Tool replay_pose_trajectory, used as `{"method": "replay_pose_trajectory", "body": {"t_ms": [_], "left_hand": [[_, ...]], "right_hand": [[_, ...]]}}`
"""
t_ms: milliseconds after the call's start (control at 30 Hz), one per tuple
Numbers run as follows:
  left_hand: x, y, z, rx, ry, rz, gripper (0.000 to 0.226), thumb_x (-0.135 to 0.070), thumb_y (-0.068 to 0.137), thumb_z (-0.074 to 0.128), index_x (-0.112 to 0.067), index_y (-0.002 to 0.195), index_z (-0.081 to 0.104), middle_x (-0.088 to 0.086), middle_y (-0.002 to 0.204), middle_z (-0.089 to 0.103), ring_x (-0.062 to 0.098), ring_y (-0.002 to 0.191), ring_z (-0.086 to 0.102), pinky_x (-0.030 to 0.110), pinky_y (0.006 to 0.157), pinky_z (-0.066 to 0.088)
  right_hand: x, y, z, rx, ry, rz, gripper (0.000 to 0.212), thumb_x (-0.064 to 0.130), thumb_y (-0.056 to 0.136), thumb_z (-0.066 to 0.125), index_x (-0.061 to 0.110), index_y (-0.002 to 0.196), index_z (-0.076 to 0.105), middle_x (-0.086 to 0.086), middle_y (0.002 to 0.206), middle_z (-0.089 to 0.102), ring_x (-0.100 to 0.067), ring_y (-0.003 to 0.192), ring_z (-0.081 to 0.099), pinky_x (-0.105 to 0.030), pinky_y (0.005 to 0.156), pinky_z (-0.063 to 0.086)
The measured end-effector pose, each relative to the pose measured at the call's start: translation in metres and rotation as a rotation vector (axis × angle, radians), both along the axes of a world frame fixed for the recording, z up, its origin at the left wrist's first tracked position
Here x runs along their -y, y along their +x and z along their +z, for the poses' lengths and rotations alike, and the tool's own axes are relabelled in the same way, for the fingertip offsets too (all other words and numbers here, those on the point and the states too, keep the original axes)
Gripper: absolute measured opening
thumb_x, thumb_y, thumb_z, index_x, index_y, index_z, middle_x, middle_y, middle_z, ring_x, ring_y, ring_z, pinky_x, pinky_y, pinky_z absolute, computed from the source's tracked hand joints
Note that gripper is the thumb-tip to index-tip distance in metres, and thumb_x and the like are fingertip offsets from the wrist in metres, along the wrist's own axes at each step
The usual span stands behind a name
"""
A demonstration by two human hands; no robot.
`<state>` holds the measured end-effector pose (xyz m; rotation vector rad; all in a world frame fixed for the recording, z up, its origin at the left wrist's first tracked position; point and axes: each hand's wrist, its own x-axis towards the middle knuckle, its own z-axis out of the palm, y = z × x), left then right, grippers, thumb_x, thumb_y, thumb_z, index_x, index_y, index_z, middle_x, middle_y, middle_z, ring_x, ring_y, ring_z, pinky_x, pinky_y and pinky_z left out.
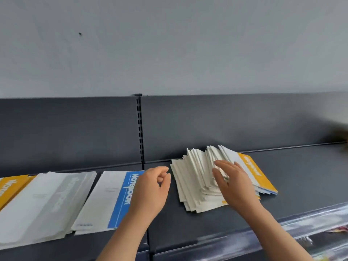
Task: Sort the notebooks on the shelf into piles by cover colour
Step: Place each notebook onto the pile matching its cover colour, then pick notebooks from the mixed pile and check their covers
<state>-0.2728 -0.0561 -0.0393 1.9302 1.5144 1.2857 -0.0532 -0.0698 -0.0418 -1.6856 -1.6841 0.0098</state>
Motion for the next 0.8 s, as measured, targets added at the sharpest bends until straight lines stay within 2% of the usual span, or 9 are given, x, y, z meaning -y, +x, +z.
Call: {"method": "replay_pose_trajectory", "body": {"t_ms": [200, 267, 333, 400, 467, 533, 700, 767, 800], "left_hand": [[-0.011, 0.109, 0.002, 0.007, -0.040, -0.171, 0.015, -0.020, 0.094, 0.052, -0.033, 0.090, 0.060, -0.009, 0.082, 0.064, 0.003, 0.070, 0.056, 0.007, 0.063, 0.045], [-0.017, 0.133, 0.002, -0.013, -0.040, -0.185, 0.014, -0.021, 0.093, 0.052, -0.032, 0.086, 0.057, -0.008, 0.077, 0.060, 0.009, 0.068, 0.052, 0.017, 0.068, 0.047], [-0.024, 0.149, 0.002, -0.052, -0.069, -0.169, 0.014, -0.023, 0.094, 0.052, -0.029, 0.093, 0.064, -0.014, 0.076, 0.060, 0.003, 0.071, 0.054, 0.012, 0.065, 0.044], [-0.028, 0.159, 0.001, -0.083, -0.110, -0.145, 0.021, -0.029, 0.096, 0.049, -0.021, 0.089, 0.068, -0.016, 0.072, 0.059, 0.001, 0.070, 0.053, 0.010, 0.060, 0.039], [-0.030, 0.165, 0.003, -0.100, -0.144, -0.108, 0.036, -0.038, 0.096, 0.046, -0.014, 0.078, 0.066, -0.011, 0.065, 0.058, 0.005, 0.065, 0.053, 0.016, 0.056, 0.039], [-0.030, 0.170, 0.005, -0.099, -0.174, -0.071, 0.047, -0.044, 0.095, 0.047, -0.010, 0.063, 0.055, -0.007, 0.053, 0.049, 0.008, 0.053, 0.046, 0.022, 0.051, 0.035], [-0.030, 0.174, 0.009, -0.062, -0.256, -0.028, 0.031, -0.022, 0.091, 0.054, -0.010, 0.063, 0.053, -0.008, 0.059, 0.056, 0.009, 0.047, 0.044, 0.022, 0.046, 0.032], [-0.029, 0.174, 0.011, -0.030, -0.256, 0.030, 0.023, -0.012, 0.090, 0.049, -0.009, 0.067, 0.052, -0.006, 0.065, 0.056, 0.009, 0.049, 0.044, 0.021, 0.044, 0.029], [-0.028, 0.174, 0.011, -0.012, -0.260, 0.067, 0.018, -0.010, 0.089, 0.046, -0.009, 0.072, 0.053, -0.004, 0.070, 0.057, 0.010, 0.051, 0.045, 0.022, 0.044, 0.030]], "right_hand": [[-0.005, 0.106, -0.018, -0.002, -0.146, -0.137, 0.033, 0.031, 0.097, 0.045, 0.014, 0.121, 0.062, 0.000, 0.128, 0.060, -0.022, 0.124, 0.048, -0.029, 0.112, 0.022], [-0.008, 0.130, -0.028, -0.017, -0.225, -0.135, 0.026, 0.026, 0.098, 0.042, 0.015, 0.096, 0.066, -0.003, 0.102, 0.067, -0.023, 0.097, 0.057, -0.036, 0.109, 0.030], [-0.009, 0.144, -0.036, -0.032, -0.251, -0.129, 0.028, 0.021, 0.097, 0.040, 0.016, 0.072, 0.051, -0.001, 0.077, 0.058, -0.019, 0.072, 0.050, -0.039, 0.091, 0.039], [-0.009, 0.149, -0.040, -0.038, -0.237, -0.052, 0.026, 0.021, 0.097, 0.040, 0.017, 0.078, 0.056, 0.000, 0.084, 0.062, -0.021, 0.079, 0.053, -0.032, 0.089, 0.036], [-0.008, 0.146, -0.042, -0.010, -0.205, 0.055, 0.028, 0.023, 0.099, 0.039, 0.018, 0.109, 0.065, 0.007, 0.115, 0.063, -0.015, 0.108, 0.053, -0.021, 0.107, 0.024], [-0.007, 0.143, -0.040, 0.002, -0.173, 0.165, 0.033, 0.025, 0.099, 0.040, 0.023, 0.128, 0.057, 0.015, 0.132, 0.051, 0.001, 0.125, 0.041, -0.018, 0.115, 0.011], [-0.002, 0.151, -0.039, -0.186, -0.192, 0.296, 0.033, 0.024, 0.100, 0.039, 0.030, 0.129, 0.054, 0.029, 0.130, 0.040, 0.031, 0.113, 0.020, -0.018, 0.116, 0.005], [-0.004, 0.154, -0.042, -0.242, -0.176, 0.209, 0.031, 0.023, 0.101, 0.036, 0.023, 0.121, 0.059, 0.022, 0.122, 0.051, 0.027, 0.106, 0.029, -0.021, 0.116, 0.005], [-0.005, 0.156, -0.045, -0.235, -0.173, 0.150, 0.029, 0.023, 0.101, 0.034, 0.020, 0.107, 0.062, 0.018, 0.107, 0.057, 0.014, 0.096, 0.042, -0.027, 0.118, 0.006]]}}
